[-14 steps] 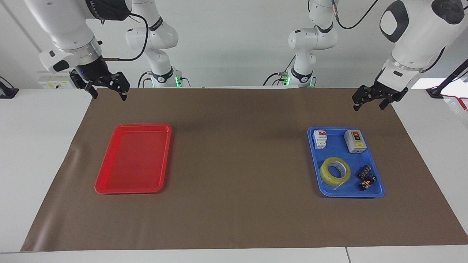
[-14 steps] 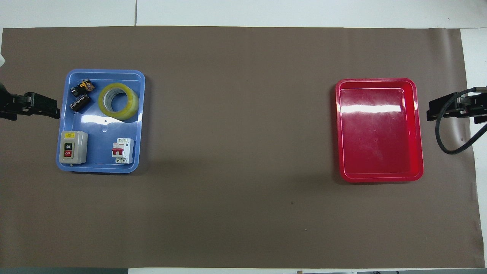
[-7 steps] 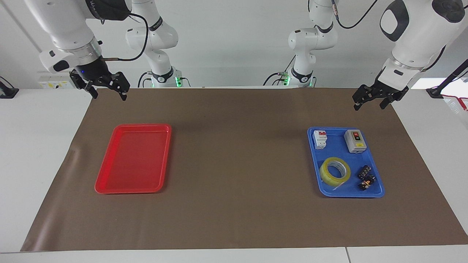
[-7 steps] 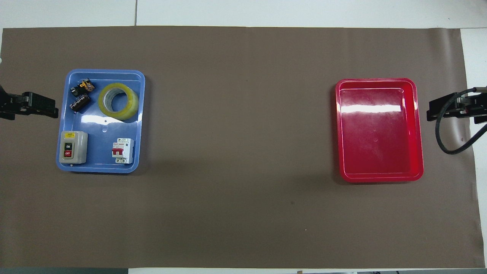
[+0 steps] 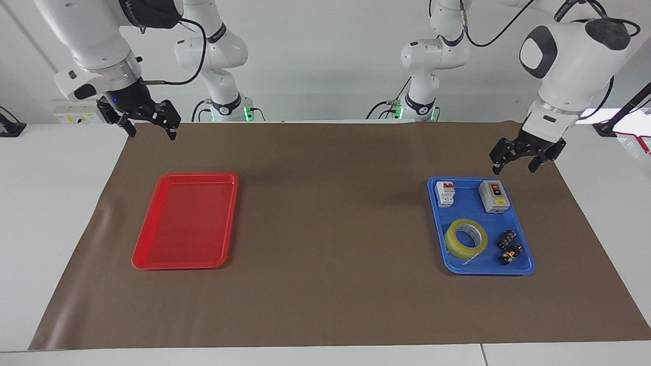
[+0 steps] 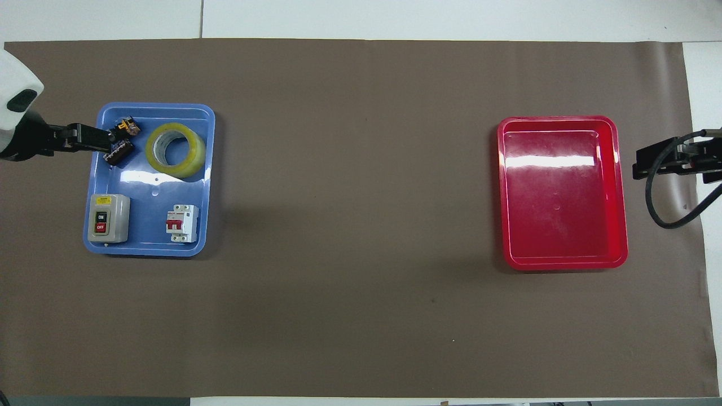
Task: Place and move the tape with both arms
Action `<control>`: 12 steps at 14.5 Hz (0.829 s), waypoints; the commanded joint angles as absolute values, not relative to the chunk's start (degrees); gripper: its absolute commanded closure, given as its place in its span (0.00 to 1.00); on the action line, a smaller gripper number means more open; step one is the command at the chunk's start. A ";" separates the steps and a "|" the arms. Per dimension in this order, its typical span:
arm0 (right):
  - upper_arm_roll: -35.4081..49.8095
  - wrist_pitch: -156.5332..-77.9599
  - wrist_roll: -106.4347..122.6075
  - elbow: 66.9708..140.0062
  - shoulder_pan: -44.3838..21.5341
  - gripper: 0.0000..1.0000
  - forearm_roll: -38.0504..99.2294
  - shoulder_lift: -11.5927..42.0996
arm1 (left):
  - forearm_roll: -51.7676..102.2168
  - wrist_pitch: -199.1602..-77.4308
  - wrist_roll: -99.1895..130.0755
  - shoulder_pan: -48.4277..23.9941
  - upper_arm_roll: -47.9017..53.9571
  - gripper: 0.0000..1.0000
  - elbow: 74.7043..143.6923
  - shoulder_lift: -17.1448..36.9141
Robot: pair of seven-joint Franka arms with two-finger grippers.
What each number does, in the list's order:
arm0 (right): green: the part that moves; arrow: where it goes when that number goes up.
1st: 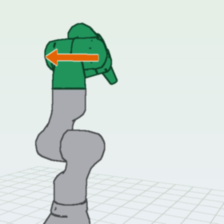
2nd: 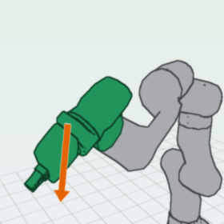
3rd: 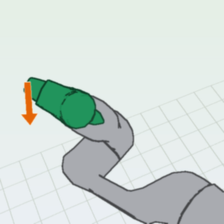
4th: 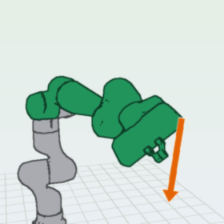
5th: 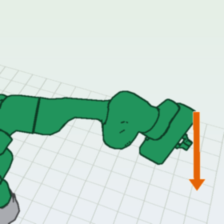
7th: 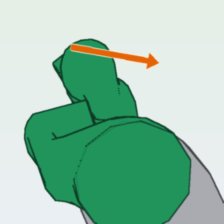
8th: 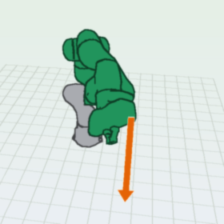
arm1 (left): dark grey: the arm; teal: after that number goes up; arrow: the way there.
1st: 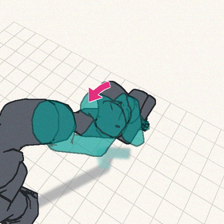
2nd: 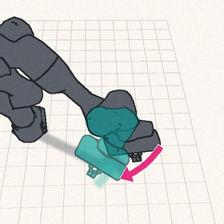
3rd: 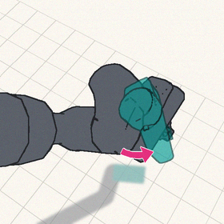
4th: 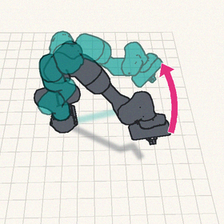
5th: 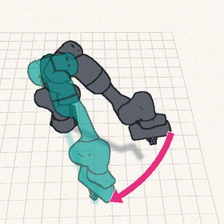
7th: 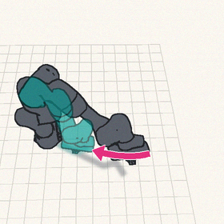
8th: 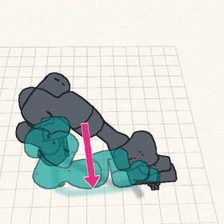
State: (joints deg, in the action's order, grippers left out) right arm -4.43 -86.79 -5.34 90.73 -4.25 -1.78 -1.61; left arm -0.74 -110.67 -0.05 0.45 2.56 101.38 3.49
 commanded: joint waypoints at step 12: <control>-4.31 -87.80 -4.04 91.67 -3.69 0.00 -0.97 -2.46 | -0.09 -136.49 -0.62 1.49 2.37 0.00 107.49 20.47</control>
State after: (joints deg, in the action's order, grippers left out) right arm -4.43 -86.79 -5.34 90.73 -4.25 -1.78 -1.61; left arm -0.74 -134.41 -0.08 1.61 2.51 106.92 19.43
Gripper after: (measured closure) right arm 0.000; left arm 0.000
